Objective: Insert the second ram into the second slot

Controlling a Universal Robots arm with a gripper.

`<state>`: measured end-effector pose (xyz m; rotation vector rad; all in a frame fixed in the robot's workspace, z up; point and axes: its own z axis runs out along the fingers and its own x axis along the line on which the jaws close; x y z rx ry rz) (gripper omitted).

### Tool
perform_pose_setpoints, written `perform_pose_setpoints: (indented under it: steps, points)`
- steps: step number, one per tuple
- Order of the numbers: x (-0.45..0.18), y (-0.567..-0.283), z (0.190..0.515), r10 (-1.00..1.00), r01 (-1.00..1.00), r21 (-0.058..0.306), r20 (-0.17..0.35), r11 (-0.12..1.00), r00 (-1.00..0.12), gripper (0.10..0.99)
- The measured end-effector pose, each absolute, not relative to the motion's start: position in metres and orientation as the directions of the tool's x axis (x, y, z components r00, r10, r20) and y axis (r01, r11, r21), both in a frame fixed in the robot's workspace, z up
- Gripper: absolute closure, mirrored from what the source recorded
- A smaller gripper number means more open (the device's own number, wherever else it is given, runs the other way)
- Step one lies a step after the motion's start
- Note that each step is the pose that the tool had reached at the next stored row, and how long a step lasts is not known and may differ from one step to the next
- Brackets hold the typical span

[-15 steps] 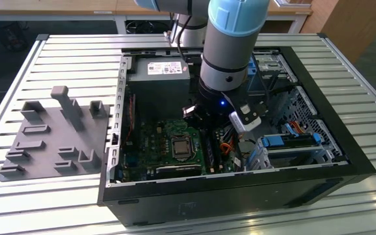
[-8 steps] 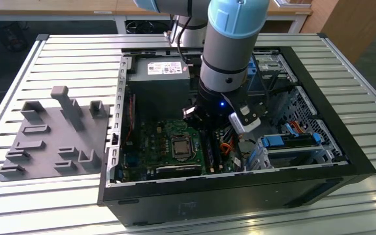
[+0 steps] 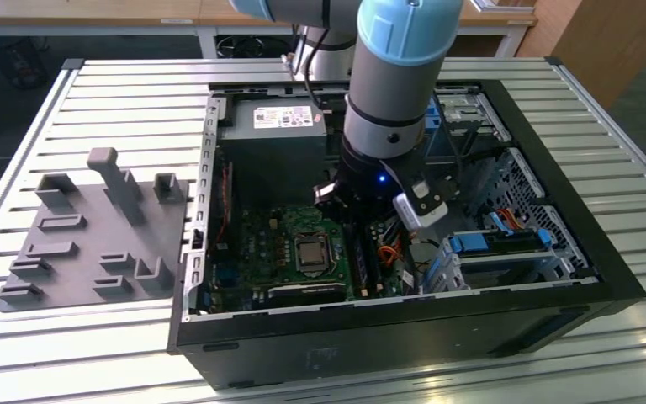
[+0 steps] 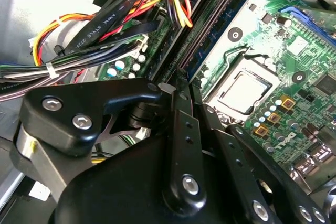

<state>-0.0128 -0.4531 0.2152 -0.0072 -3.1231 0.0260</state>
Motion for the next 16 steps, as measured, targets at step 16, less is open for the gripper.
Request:
perform_pose_setpoints:
  steps: [16]
  points:
    - [-0.0125, -0.453, 0.2202, 0.006, 0.005, -0.017, 0.018, 1.0, -1.0, 0.949]
